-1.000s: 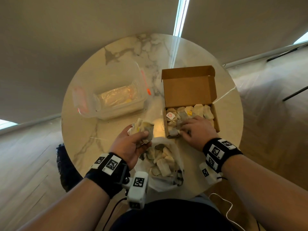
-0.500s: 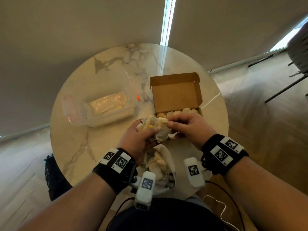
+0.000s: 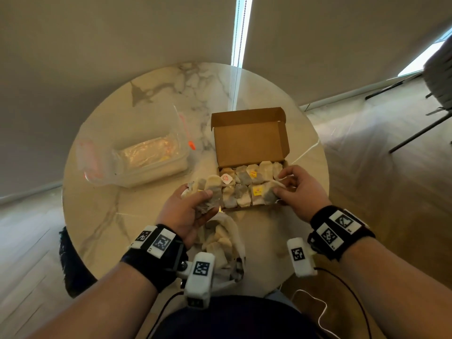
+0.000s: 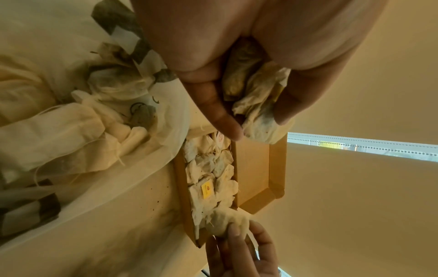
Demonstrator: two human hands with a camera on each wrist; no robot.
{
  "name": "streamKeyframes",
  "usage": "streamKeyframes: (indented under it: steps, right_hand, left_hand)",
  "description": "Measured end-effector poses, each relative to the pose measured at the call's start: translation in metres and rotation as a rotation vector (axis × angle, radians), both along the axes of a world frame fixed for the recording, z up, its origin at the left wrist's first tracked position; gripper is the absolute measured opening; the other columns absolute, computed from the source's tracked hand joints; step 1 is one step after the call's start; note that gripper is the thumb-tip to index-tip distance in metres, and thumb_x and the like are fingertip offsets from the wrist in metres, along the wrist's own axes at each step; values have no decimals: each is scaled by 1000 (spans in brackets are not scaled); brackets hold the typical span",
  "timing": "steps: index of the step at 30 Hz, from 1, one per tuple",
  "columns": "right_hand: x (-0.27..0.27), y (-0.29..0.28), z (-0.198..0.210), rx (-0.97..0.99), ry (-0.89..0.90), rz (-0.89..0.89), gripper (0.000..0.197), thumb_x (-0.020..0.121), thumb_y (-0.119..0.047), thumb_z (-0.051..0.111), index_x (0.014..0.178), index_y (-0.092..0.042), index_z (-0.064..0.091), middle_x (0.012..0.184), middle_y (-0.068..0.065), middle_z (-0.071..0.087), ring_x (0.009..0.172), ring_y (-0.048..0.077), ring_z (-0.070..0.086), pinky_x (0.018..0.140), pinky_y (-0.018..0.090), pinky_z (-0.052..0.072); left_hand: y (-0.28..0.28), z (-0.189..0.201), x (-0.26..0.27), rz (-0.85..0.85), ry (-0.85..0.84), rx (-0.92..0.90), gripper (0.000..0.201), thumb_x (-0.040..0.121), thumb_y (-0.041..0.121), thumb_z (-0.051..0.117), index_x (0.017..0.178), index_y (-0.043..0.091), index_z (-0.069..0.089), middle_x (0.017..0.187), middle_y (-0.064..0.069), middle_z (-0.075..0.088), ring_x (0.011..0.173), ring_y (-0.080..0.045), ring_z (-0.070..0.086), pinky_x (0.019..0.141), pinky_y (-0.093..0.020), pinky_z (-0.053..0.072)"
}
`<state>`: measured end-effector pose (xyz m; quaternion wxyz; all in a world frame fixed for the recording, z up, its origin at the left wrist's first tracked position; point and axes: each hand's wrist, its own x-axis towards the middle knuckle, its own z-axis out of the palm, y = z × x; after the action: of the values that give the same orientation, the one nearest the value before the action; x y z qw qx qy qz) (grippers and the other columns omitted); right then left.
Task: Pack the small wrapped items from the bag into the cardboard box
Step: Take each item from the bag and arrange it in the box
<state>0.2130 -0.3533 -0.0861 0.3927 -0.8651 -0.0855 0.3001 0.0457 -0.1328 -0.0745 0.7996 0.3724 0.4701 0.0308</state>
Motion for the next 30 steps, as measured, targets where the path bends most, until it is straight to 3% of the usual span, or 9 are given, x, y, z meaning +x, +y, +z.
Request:
streamKeyframes:
  steps: [6,10,13,16,19,23,26,28,30]
  right_hand:
    - [14,29,-22,-143,-20,282,29,93,-24,73,113,-39,57,98,-5,71,84,15,68,80,39,59]
    - [14,36,-30,-190,-132,357,29,95,-21,68,118,-34,57,103,-8,68,85,13,60,74,25,42]
    - [17,36,-33,-165,-179,408,33,94,-17,67,124,-29,59,105,-10,64,91,12,58,79,22,41]
    - [21,32,-37,-144,-229,476,38,90,-14,70,126,-24,61,119,-6,63,101,14,59,86,23,42]
    - [25,24,-44,-186,-406,571,30,89,-23,75,118,-21,69,128,-2,57,119,19,50,98,23,35]
    - [24,24,-56,-280,-417,767,27,96,-41,64,118,-28,72,123,-5,64,118,20,52,101,35,45]
    - [27,27,-54,-316,-417,819,29,98,-44,59,121,-32,72,126,-8,67,118,19,53,103,40,46]
    - [30,25,-49,-284,-393,804,27,97,-42,62,120,-32,71,124,-10,68,117,18,55,100,36,46]
    - [31,21,-39,-134,-285,684,17,97,-37,64,113,-34,70,112,-13,69,106,11,60,88,26,47]
  left_hand:
    - [-11,-5,-3,67,52,25,16,93,1,70,104,12,69,92,-10,74,72,-16,70,55,-26,58]
    - [-20,-2,-3,86,40,28,17,92,-2,70,103,11,69,83,-6,75,67,-14,72,58,-26,61]
    - [-25,0,-2,110,33,28,17,93,-3,69,100,12,68,78,-3,75,65,-13,72,63,-29,61]
    - [-31,2,0,136,14,6,18,94,-3,67,105,10,67,75,-2,75,64,-13,71,61,-28,61]
    - [-36,4,3,162,13,-18,20,95,-3,65,111,9,65,80,-6,76,67,-16,73,59,-29,62]
    - [-44,2,9,193,35,-5,31,93,-5,67,121,8,65,101,-15,76,77,-22,75,60,-30,61]
    - [-52,0,16,176,37,37,37,91,-6,69,125,8,65,105,-15,77,83,-23,77,65,-31,63]
    - [-58,2,22,155,27,61,36,90,-8,69,123,6,65,98,-13,78,81,-22,77,65,-31,63]
    - [-65,2,30,131,9,81,34,90,-10,69,120,4,66,97,-15,79,84,-26,78,66,-32,63]
